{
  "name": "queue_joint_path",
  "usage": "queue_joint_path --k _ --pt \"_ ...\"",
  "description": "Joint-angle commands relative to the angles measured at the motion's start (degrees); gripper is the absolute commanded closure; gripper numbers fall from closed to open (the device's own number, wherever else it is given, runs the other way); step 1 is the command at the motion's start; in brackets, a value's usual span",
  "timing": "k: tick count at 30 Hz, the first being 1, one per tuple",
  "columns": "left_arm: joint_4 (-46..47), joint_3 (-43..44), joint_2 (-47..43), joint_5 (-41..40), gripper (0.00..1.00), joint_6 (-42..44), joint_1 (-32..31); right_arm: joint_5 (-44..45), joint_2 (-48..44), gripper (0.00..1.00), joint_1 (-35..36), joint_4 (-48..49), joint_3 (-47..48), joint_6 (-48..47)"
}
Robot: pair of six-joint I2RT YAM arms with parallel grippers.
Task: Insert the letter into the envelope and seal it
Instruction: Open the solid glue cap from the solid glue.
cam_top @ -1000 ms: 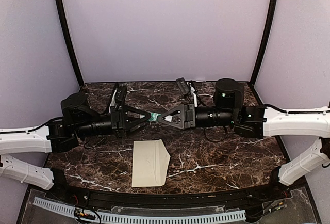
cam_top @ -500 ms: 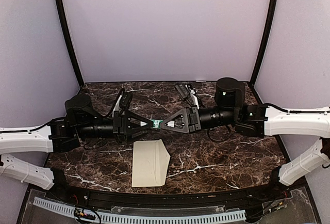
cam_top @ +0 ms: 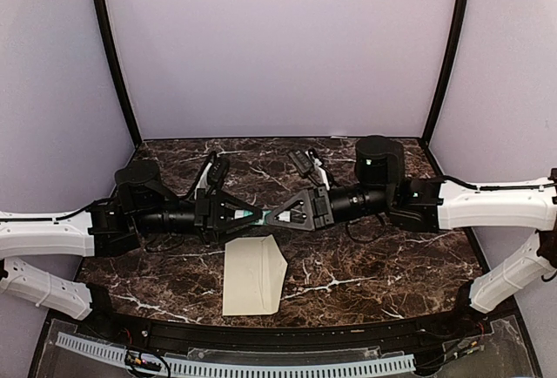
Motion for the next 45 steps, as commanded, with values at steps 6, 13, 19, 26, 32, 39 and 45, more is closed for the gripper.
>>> queue_joint_path --k 6,13,19,26,32,39,45 --pt "2.68 1.33 0.05 1.64 0.63 -0.41 -0.25 -1.26 0.74 0.99 -0.25 2.36 1.45 -0.59" --pt "3.35 1.12 0.23 2.27 0.8 -0.54 -0.24 -0.66 1.01 0.98 -0.28 2.34 1.33 -0.35" --pt "3.35 0.27 -0.57 1.75 0.99 -0.85 -0.24 2.77 -0.83 0.79 -0.4 4.51 -0.43 0.57" --pt "3.35 -1.8 -3.76 -2.03 1.0 -0.83 -0.24 6.45 -4.84 0.42 -0.47 9.06 -4.48 2.65" --pt "3.95 -2.9 -5.46 -4.15 1.0 -0.96 -0.24 10.07 -8.06 0.33 -0.47 15.13 -10.05 6.18" --pt "4.8 -2.65 -4.49 -2.81 1.0 -1.33 -0.24 8.65 -6.61 0.37 1.25 16.99 -8.86 6.39" --pt "6.01 -2.45 -3.66 -1.72 1.0 -1.73 -0.28 7.65 -3.94 0.41 2.15 18.11 -7.72 6.93"
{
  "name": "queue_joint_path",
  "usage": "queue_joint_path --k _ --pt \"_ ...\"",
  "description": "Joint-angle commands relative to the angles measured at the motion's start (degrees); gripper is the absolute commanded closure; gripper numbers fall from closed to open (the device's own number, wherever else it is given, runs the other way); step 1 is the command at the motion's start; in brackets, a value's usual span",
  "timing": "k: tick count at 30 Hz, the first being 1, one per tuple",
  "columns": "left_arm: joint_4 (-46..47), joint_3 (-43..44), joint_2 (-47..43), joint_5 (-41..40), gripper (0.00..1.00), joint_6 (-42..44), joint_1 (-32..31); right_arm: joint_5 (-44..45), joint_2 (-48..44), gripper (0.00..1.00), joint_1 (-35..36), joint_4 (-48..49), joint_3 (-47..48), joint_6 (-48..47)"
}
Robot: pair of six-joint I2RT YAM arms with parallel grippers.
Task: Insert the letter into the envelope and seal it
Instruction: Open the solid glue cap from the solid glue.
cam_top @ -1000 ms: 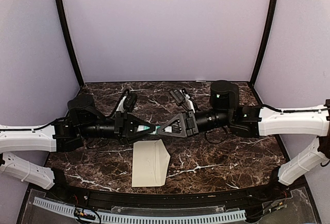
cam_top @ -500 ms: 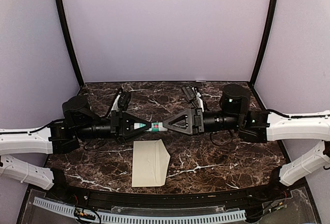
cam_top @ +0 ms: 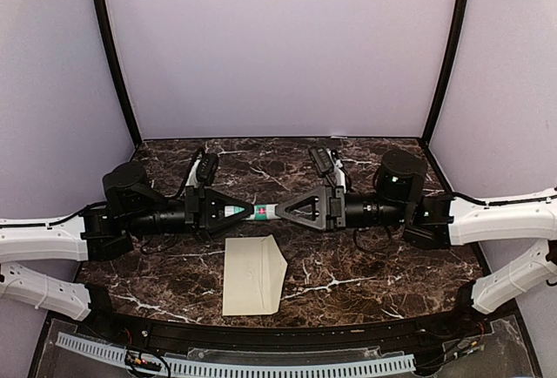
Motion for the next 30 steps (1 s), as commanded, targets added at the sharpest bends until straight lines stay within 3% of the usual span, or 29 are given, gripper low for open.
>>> queue_joint_path --k 1,10,18,30 --pt "3.16 -0.11 0.15 1.24 1.0 -0.56 -0.24 -0.63 2.11 0.43 0.84 3.92 1.91 0.73" --pt "3.21 -0.2 0.6 2.4 1.0 -1.01 -0.22 -1.19 4.12 0.59 1.26 7.39 2.48 2.11" --pt "3.23 -0.17 0.86 2.54 1.0 -1.02 -0.22 -1.61 4.8 0.87 1.36 7.4 2.61 2.48" --pt "1.84 -0.34 0.64 0.98 1.0 -0.18 -0.02 0.1 1.03 0.96 -0.23 5.82 -1.74 2.71"
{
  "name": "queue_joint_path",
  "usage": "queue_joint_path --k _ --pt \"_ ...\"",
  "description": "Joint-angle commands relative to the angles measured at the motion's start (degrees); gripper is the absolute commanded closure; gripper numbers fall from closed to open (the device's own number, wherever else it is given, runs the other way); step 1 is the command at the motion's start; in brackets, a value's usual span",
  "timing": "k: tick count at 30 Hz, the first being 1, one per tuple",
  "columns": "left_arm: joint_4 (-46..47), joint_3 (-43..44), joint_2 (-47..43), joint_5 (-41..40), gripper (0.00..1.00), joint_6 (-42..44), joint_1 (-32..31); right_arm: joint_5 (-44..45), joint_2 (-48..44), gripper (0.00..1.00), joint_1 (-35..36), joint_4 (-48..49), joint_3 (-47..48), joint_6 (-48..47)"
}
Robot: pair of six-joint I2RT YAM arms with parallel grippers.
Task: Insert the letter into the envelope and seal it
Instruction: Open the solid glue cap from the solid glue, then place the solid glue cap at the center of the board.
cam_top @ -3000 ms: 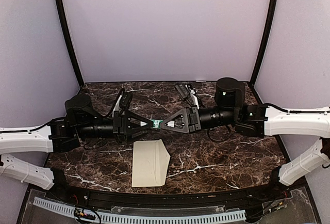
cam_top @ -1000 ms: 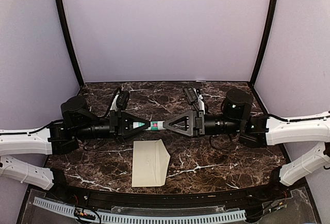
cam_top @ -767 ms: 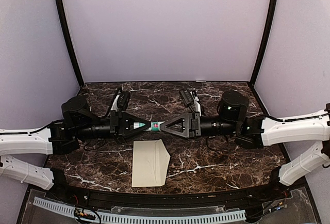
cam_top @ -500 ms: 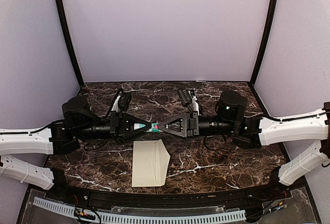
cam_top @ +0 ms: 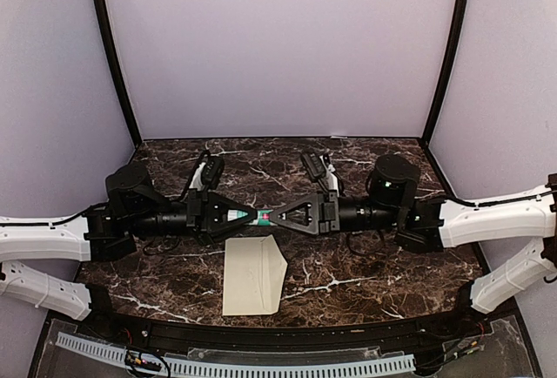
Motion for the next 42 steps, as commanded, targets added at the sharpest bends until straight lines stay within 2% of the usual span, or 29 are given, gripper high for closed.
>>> queue_joint_path --k 1,12,17,20,23,26,28,42 --pt "-0.03 -0.5 -0.95 -1.17 1.0 0.95 0.21 1.17 -3.21 0.96 -1.12 0.72 -2.34 0.01" --pt "-0.75 -2.67 -4.43 -1.16 1.0 0.17 3.04 2.87 -9.57 0.97 -3.51 -3.56 -5.52 -0.76" --pt "-3.4 -3.26 -6.52 -0.73 1.0 1.12 5.18 4.48 -13.43 0.97 -5.19 -9.25 -6.52 -2.45" --pt "-7.49 -4.68 -9.43 -0.31 1.0 2.56 8.29 6.98 -16.83 0.96 -6.46 -16.36 -6.59 -5.1" --pt "-17.5 -4.36 -11.73 -2.86 1.0 6.34 10.5 17.49 -18.31 0.95 -6.66 -36.0 -1.4 -9.84" --pt "-34.15 -1.03 -11.53 -8.83 1.0 12.85 10.87 27.59 -15.66 0.94 -6.78 -55.32 3.5 -12.35" --pt "-39.14 0.3 -10.76 -10.51 1.0 15.45 10.86 31.13 -13.81 0.94 -6.88 -60.2 4.6 -13.6" --pt "-41.03 -0.22 -10.97 -11.53 1.0 16.11 10.86 35.79 3.98 0.94 -23.35 -63.87 3.03 -19.86"
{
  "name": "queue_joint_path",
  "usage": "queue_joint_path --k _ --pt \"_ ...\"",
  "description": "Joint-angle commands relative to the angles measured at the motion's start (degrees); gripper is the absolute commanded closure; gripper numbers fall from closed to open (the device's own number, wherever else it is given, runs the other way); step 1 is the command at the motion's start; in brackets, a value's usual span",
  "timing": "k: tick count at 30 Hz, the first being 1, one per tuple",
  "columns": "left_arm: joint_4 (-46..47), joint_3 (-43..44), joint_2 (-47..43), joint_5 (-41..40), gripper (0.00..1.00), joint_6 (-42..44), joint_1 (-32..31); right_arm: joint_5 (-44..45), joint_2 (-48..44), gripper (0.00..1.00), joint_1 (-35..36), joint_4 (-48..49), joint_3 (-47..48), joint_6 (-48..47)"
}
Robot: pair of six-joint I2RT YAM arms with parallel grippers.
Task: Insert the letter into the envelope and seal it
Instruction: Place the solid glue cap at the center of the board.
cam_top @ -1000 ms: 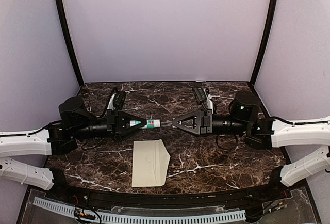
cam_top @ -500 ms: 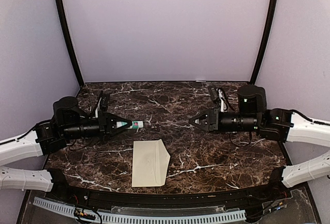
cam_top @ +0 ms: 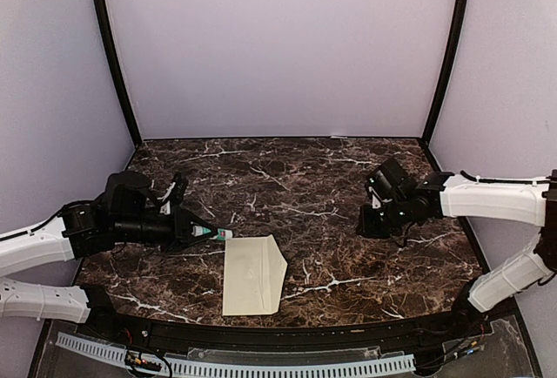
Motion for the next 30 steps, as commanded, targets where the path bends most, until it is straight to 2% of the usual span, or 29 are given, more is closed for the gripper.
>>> queue_joint_path --k 1,12,16,19,27,30 --pt "-2.06 0.91 -1.76 -0.88 1.0 0.97 0.17 2.36 4.48 0.94 -5.65 -1.51 0.09 -3.88" --pt "-1.62 -0.9 -2.3 0.47 1.0 -0.66 0.17 1.0 14.97 0.89 -13.34 -1.22 3.7 -8.15" --pt "-1.95 -0.82 -2.33 0.6 1.0 -0.74 0.17 -1.66 16.85 0.82 -13.45 0.12 4.04 -8.52" --pt "-2.07 -0.94 -2.42 0.59 1.0 -0.8 0.17 -1.95 17.87 0.73 -13.45 0.32 4.25 -8.5" --pt "-3.01 -0.89 -3.07 0.41 1.0 -0.89 0.17 -1.93 18.52 0.39 -13.49 0.24 4.68 -8.95" --pt "-3.39 -0.9 -3.87 -0.01 1.0 -0.78 0.17 -1.48 17.64 0.29 -13.46 -0.76 5.39 -9.06"
